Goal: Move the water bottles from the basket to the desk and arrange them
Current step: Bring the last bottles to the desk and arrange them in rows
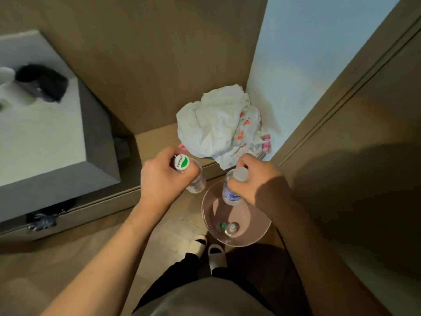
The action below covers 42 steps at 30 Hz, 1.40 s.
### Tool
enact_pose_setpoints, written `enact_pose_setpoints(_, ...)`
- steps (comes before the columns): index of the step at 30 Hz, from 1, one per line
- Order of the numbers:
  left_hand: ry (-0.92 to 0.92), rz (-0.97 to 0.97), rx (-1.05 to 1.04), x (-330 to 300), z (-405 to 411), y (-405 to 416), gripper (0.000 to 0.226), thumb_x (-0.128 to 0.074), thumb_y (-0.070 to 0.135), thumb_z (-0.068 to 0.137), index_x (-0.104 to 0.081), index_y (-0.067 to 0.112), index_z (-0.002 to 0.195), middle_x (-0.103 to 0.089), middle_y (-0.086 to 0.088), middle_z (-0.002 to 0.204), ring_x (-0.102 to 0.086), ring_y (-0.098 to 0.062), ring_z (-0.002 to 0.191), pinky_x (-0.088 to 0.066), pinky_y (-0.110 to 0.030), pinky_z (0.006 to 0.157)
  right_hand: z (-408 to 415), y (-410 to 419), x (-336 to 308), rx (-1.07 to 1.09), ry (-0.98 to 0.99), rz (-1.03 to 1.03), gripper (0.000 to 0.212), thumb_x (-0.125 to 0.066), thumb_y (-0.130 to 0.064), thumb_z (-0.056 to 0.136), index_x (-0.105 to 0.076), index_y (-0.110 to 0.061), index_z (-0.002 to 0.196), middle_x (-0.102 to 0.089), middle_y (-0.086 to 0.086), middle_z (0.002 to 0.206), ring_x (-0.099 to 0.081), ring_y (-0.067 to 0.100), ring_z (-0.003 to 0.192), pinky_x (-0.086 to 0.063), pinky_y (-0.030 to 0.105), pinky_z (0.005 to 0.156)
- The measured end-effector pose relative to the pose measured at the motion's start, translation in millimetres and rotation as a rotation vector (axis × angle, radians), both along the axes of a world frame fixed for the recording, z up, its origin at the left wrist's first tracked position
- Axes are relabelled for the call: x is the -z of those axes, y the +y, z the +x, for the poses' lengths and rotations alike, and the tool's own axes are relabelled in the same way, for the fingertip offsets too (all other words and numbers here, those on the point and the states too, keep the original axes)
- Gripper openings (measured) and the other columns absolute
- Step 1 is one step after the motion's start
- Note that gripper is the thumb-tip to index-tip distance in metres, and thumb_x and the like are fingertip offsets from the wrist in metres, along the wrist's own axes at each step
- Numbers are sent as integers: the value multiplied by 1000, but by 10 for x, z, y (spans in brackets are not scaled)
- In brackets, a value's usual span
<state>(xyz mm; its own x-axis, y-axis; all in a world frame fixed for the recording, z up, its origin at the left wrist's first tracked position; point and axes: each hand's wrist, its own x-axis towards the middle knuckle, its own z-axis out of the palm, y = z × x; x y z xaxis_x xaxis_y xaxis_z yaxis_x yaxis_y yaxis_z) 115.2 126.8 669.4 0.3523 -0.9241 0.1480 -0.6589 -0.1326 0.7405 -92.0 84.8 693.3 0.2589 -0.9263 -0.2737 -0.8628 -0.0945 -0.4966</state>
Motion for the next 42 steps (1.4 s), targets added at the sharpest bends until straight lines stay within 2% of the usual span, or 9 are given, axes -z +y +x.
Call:
enact_pose_setpoints(2,-11,8,-97,-112,143,151,24,-72,38,76,-66,18,89,-65,11,74,-60,3,63,-40,-5,52,217,-61,-29,-109,4,-15,28,-66,-44,77,-52,-25,92,-63,4,83,-61,27,81,-53,39,74)
enact_pose_setpoints(7,-1,8,-327,-354,584,669,25,-72,41,74,-66,22,89,-65,12,73,-63,-2,64,-44,-13,53,917,5,-161,-351,-24,-85,27,-65,-43,75,-51,-26,91,-60,-2,78,-58,22,74,-49,33,64)
enact_pose_setpoints(10,-12,-16,-488,-429,900,1077,20,-74,38,75,-65,24,87,-65,13,74,-63,0,67,-47,-16,56,1436,137,-230,-514,-31,-80,25,-66,-42,76,-50,-28,90,-58,-7,76,-53,11,66,-38,26,52)
enact_pose_setpoints(15,-15,-58,-752,-477,1509,1878,23,-73,42,74,-66,24,87,-66,14,74,-63,-1,68,-52,-20,57,2417,565,-355,-778,-26,-55,26,-68,-42,80,-52,-29,96,-60,-8,83,-59,12,75,-58,33,68)
enact_pose_setpoints(23,-23,-79,-1060,-503,2452,3390,16,-76,33,72,-64,26,80,-63,15,70,-61,1,70,-40,-6,51,3902,1769,-408,-1051,-44,-76,25,-67,-40,73,-55,-27,89,-63,-6,81,-61,18,75,-53,33,62)
enact_pose_setpoints(30,-13,-62,-1276,-561,3173,4538,17,-76,35,70,-64,26,78,-64,13,68,-61,-2,66,-45,-20,56,4972,2864,-464,-1246,-93,-112,26,-66,-44,69,-54,-28,86,-62,-9,78,-60,14,72,-55,33,62)
enact_pose_setpoints(35,45,-86,-1404,-539,3670,5133,16,-76,32,70,-64,24,76,-64,9,65,-62,-6,63,-46,-22,55,5717,3477,-447,-1358,-109,-93,27,-66,-46,69,-53,-27,83,-61,-9,75,-60,14,69,-57,36,62)
enact_pose_setpoints(38,-64,-96,-1454,-465,4070,5472,15,-73,30,68,-63,20,72,-62,6,60,-61,-10,58,-50,-29,55,6242,3826,-349,-1418,-95,-92,27,-65,-46,67,-54,-27,82,-61,-9,74,-60,14,69,-57,38,64)
enact_pose_setpoints(42,-101,-48,-1447,-374,4678,5955,17,-77,32,71,-62,23,71,-62,11,60,-60,-4,55,-48,-26,54,7038,4308,-177,-1523,-81,-57,31,-64,-51,66,-54,-29,85,-62,-11,78,-62,16,74,-58,42,67)
